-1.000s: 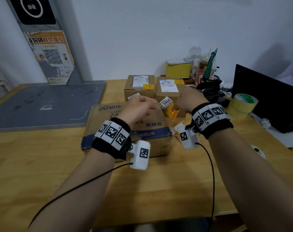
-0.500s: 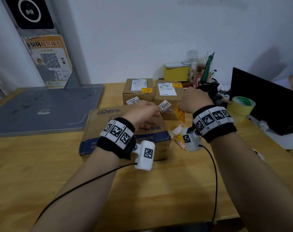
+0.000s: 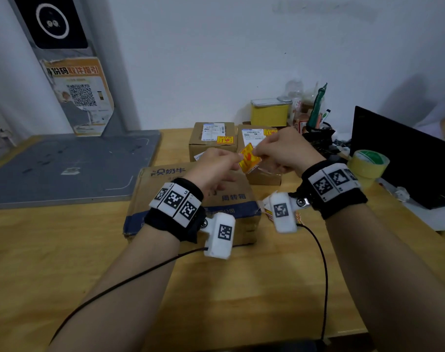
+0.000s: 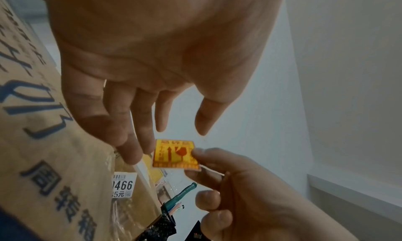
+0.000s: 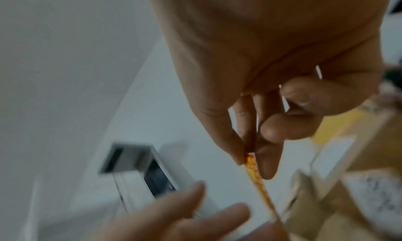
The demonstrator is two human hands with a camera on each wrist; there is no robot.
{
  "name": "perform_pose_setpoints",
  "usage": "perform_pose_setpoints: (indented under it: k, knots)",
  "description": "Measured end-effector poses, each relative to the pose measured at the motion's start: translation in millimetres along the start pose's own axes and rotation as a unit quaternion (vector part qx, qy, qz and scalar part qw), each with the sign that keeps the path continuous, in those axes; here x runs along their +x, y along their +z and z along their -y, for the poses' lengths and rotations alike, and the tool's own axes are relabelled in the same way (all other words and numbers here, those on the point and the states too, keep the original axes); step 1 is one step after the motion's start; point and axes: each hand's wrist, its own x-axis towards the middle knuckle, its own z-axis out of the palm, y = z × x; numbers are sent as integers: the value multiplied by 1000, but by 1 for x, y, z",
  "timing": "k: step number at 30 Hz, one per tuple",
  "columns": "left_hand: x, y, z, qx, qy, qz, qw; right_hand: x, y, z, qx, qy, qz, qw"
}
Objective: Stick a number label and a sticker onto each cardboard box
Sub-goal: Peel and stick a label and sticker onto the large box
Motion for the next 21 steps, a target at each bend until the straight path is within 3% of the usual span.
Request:
perform_pose_setpoints:
  k: [2,8,12,15,21]
  knots:
    - [1,-5,0,-15,12,-21,1000,-5,4,6,96,-3,26,995]
    - [-1,-26,2,-65,41,-56,995,-6,17,11,204,-14,48,978]
    - [-2,-36,7,-63,58,-77,993,-4,32,13,202,-29,15,979]
    - [-2,-42,10,-60,73,-112,989,-2,44,14,185,-85,-19,979]
    - [-1,-46,17,-69,66,-88,991,-2,56,16,184,-125,38,974]
